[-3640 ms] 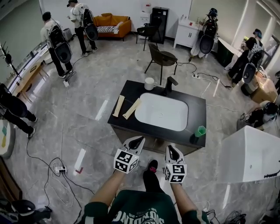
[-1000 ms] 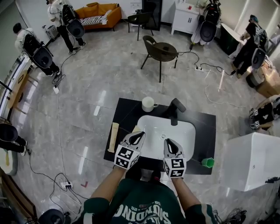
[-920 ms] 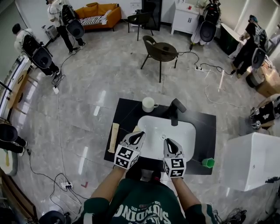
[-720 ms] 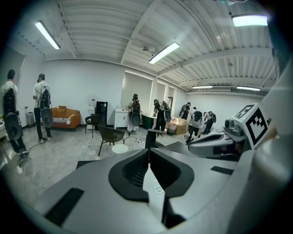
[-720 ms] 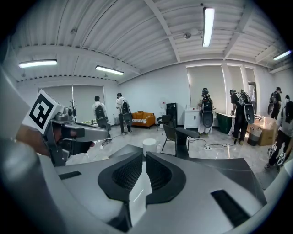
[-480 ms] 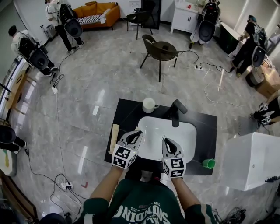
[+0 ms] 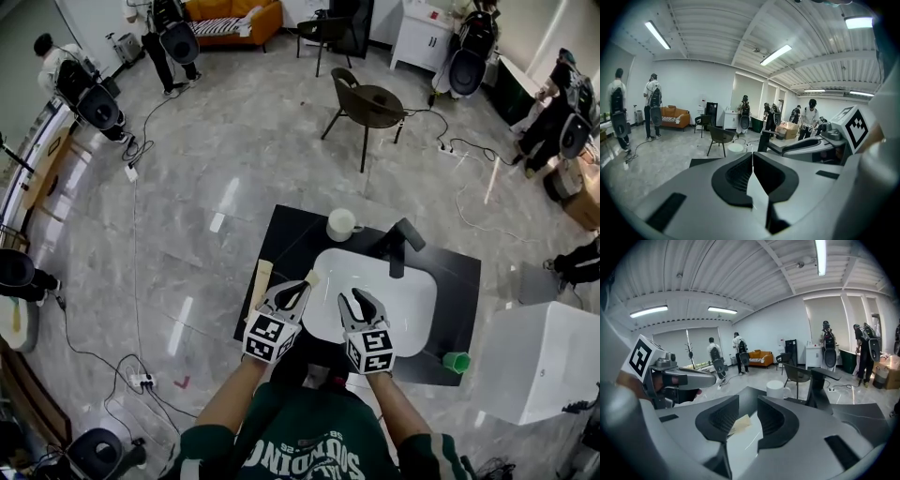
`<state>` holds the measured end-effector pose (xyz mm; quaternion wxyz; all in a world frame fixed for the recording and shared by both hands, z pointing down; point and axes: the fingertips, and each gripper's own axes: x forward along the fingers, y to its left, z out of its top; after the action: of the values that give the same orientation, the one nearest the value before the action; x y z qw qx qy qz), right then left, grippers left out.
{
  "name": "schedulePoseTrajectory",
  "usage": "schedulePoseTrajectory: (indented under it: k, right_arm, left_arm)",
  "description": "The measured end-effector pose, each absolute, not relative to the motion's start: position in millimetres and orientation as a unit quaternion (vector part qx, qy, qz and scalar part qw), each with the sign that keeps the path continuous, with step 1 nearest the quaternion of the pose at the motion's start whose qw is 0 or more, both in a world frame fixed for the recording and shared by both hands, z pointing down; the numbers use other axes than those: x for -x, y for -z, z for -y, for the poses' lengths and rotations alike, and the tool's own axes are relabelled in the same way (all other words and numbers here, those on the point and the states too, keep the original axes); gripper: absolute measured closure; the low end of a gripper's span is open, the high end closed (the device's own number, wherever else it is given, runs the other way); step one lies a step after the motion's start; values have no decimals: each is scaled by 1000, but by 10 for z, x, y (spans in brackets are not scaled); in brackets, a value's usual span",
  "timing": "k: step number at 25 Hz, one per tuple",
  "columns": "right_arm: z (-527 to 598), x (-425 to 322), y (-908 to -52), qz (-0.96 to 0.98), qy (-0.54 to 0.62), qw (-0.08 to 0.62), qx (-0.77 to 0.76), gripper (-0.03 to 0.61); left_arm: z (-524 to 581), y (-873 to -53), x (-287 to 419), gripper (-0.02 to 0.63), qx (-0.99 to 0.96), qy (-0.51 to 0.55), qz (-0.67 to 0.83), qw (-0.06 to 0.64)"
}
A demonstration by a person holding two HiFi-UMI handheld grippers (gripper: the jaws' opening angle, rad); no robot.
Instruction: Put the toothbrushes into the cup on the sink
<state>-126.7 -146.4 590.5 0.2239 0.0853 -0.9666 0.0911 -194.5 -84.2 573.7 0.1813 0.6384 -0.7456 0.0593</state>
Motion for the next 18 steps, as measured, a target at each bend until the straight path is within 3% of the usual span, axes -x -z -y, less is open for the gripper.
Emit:
schedulePoseTrajectory:
  k: [18]
  right_arm:
    - [1029,1929,-6525,944,-141,296,-9,390]
  left_arm:
    - [110,-5937,2376,601,-581,-38,786,209]
